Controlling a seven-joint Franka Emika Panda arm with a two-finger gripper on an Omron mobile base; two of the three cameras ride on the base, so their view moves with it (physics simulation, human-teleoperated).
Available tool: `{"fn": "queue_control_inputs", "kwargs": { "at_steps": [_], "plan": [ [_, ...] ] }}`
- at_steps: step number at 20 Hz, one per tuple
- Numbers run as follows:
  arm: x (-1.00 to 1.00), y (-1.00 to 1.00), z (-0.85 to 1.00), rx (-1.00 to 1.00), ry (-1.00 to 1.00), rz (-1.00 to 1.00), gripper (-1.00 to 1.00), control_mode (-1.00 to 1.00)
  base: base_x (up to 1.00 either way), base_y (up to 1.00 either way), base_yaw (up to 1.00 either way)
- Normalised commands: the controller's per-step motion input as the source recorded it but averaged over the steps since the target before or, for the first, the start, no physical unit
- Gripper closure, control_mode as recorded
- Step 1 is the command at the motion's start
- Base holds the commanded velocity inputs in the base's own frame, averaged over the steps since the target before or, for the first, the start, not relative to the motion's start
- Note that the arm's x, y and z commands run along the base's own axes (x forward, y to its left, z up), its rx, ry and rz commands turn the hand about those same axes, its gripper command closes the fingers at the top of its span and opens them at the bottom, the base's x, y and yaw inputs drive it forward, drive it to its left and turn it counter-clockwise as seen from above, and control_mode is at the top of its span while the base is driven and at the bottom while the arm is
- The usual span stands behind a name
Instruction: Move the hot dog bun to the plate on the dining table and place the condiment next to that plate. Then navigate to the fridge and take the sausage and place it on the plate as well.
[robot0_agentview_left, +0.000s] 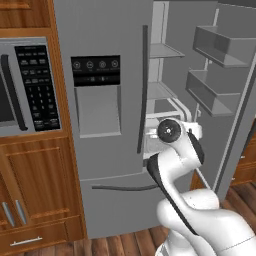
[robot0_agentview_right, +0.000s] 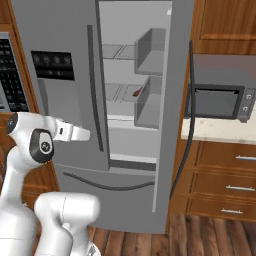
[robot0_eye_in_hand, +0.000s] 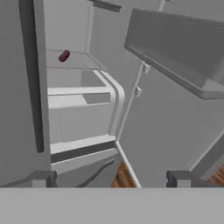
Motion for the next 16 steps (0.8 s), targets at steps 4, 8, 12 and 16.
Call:
{"fn": "queue_control_inputs", "kwargs": {
  "at_steps": [4, 8, 12, 16],
  "plan": [
    [0.24, 0.34, 0.12, 0.29, 0.07, 0.08, -1.0, -1.0, 0.0, 0.0, 0.0],
    [0.58, 0.35, 0.3, 0.17, 0.17, 0.09, -1.0, -1.0, 0.0, 0.0, 0.0],
    [0.57, 0.1, 0.29, 0.0, 0.17, 0.04, -1.0, -1.0, 0.0, 0.0, 0.0],
    [0.56, 0.0, 0.18, 0.0, 0.16, 0.05, -1.0, -1.0, 0.0, 0.0, 0.0]
  ]
}}
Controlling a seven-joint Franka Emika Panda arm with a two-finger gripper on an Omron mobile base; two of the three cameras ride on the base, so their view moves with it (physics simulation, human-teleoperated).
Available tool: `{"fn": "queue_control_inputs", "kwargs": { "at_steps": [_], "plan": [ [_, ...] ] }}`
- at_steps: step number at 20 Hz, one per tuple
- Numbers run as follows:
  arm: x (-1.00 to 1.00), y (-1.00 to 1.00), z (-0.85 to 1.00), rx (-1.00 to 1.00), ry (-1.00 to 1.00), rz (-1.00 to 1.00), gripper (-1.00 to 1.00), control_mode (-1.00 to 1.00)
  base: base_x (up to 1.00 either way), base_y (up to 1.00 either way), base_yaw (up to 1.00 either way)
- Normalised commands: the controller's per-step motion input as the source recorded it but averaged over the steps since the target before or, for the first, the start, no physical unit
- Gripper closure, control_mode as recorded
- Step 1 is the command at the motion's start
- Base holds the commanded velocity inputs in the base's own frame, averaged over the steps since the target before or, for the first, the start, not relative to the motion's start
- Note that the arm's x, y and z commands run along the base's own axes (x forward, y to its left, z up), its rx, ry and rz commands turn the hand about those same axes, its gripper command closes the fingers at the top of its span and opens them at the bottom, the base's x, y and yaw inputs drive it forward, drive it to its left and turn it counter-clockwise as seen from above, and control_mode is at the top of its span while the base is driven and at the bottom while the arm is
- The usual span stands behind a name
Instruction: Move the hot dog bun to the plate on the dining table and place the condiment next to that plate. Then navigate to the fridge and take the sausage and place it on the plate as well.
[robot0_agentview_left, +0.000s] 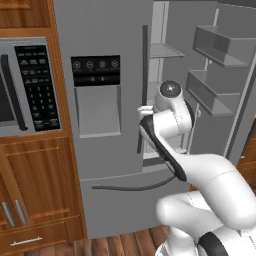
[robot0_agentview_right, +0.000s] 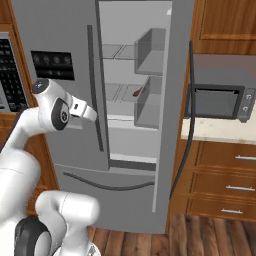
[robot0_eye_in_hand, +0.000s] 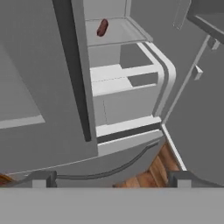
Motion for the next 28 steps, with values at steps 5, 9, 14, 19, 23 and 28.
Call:
{"fn": "queue_control_inputs", "kwargs": {
  "at_steps": [5, 9, 14, 19, 23, 28],
  "plan": [
    [0.37, 0.02, -0.02, -0.01, -0.09, 0.12, -1.0, -1.0, 0.0, 0.0, 0.0],
    [0.2, 0.0, -0.17, -0.01, -0.34, 0.15, -1.0, -1.0, 0.0, 0.0, 0.0],
    [0.25, 0.0, -0.16, 0.0, -0.38, 0.14, -1.0, -1.0, 0.0, 0.0, 0.0],
    [0.34, 0.0, -0.09, 0.0, -0.28, 0.12, -1.0, -1.0, 0.0, 0.0, 0.0],
    [0.52, 0.06, 0.0, 0.0, -0.06, 0.04, -1.0, -1.0, 0.0, 0.0, 0.0],
    [0.59, 0.18, 0.02, 0.0, 0.0, 0.01, -1.0, -1.0, 0.0, 0.0, 0.0]
  ]
}}
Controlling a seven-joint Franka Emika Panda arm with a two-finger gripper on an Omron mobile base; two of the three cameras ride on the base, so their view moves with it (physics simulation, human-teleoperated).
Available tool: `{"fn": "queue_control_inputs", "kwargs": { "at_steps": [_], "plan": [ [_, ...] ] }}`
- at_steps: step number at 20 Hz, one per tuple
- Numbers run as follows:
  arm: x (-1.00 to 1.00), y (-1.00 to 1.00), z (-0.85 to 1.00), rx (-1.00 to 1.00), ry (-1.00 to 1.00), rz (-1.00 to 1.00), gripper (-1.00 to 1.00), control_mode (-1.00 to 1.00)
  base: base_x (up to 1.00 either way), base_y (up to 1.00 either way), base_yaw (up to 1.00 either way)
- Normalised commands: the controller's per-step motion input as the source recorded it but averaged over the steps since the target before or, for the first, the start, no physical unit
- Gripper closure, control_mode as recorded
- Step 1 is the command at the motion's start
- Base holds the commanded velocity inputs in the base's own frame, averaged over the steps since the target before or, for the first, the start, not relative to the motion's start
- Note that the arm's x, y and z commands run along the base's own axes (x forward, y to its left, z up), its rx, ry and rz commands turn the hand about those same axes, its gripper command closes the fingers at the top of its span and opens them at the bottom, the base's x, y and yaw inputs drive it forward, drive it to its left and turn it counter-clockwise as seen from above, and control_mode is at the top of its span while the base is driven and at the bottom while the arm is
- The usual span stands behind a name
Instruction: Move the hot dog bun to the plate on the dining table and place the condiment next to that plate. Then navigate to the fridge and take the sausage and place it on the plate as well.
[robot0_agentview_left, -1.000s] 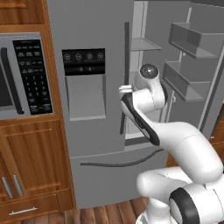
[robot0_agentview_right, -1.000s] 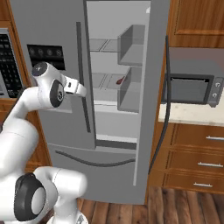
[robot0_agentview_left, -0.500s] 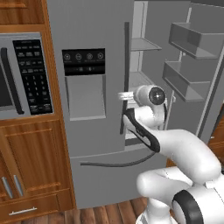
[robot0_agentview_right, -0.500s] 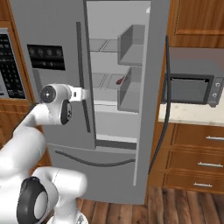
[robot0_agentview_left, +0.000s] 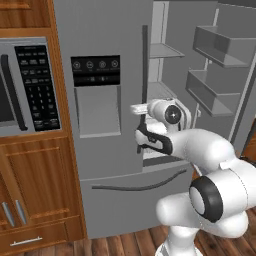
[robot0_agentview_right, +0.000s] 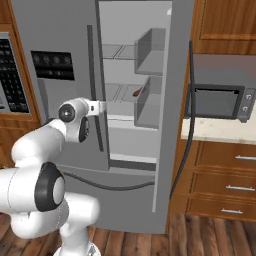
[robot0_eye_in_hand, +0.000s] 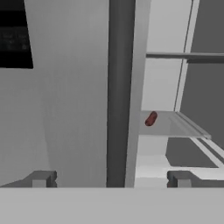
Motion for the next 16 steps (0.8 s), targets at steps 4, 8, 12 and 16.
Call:
{"fn": "queue_control_inputs", "kwargs": {
  "at_steps": [4, 8, 12, 16],
  "plan": [
    [0.5, 0.24, 0.04, 0.0, 0.0, 0.01, -1.0, -1.0, 0.0, 0.0, 0.0],
    [0.53, 0.09, 0.01, 0.0, 0.0, 0.0, -1.0, -1.0, 0.0, 0.0, 0.0],
    [0.43, 0.0, 0.0, 0.0, 0.0, 0.0, -1.0, -1.0, 0.0, 0.0, 0.0],
    [0.29, 0.0, 0.0, 0.0, 0.0, 0.0, -1.0, -1.0, 0.0, 0.0, 0.0]
  ]
}}
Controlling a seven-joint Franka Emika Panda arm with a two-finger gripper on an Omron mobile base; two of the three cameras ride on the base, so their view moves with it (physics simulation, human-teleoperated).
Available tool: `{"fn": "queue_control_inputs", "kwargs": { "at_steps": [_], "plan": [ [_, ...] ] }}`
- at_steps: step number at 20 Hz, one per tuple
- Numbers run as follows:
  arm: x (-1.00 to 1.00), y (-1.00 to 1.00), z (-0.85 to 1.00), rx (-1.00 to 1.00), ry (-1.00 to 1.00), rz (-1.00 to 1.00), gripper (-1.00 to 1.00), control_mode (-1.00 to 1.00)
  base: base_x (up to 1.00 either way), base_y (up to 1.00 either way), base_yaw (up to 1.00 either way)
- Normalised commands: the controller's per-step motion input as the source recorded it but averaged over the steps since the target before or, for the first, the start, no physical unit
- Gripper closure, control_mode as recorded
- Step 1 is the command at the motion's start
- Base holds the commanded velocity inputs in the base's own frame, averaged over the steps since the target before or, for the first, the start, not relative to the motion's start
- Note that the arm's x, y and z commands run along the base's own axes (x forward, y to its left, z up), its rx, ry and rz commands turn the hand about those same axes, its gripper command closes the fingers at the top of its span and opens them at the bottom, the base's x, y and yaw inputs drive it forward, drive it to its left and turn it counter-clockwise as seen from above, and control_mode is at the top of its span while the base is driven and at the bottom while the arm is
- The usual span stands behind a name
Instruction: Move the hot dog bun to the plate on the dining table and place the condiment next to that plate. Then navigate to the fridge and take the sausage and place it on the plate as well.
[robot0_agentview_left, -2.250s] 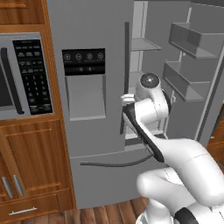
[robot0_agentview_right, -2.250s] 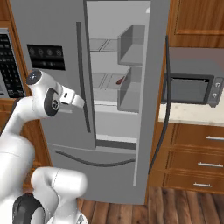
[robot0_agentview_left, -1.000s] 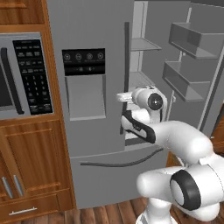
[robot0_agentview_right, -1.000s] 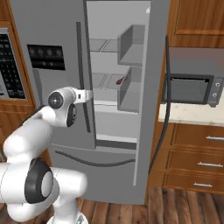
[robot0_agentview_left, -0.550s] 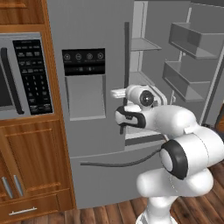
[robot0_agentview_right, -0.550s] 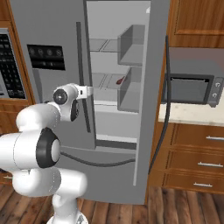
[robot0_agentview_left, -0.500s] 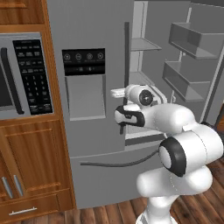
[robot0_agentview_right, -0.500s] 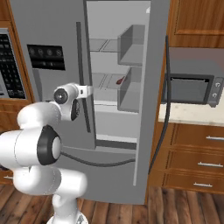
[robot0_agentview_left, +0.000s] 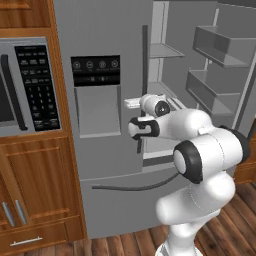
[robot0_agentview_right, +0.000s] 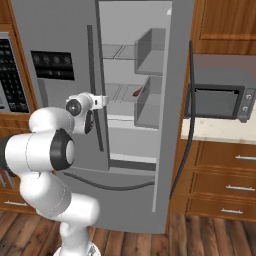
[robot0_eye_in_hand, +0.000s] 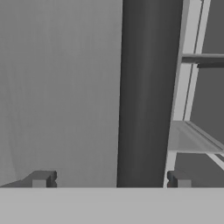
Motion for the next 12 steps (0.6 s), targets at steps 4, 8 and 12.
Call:
{"fn": "queue_control_inputs", "kwargs": {
  "at_steps": [4, 8, 12],
  "plan": [
    [0.16, -0.06, 0.0, 0.0, 0.0, 0.0, -1.0, -1.0, 0.0, 0.0, 0.0],
    [0.17, -0.13, 0.0, 0.0, 0.01, -0.01, -1.0, -1.0, 0.0, 0.0, 0.0],
    [0.14, -0.01, 0.0, 0.0, 0.03, 0.0, -1.0, -1.0, 0.0, 0.0, 0.0]
  ]
}}
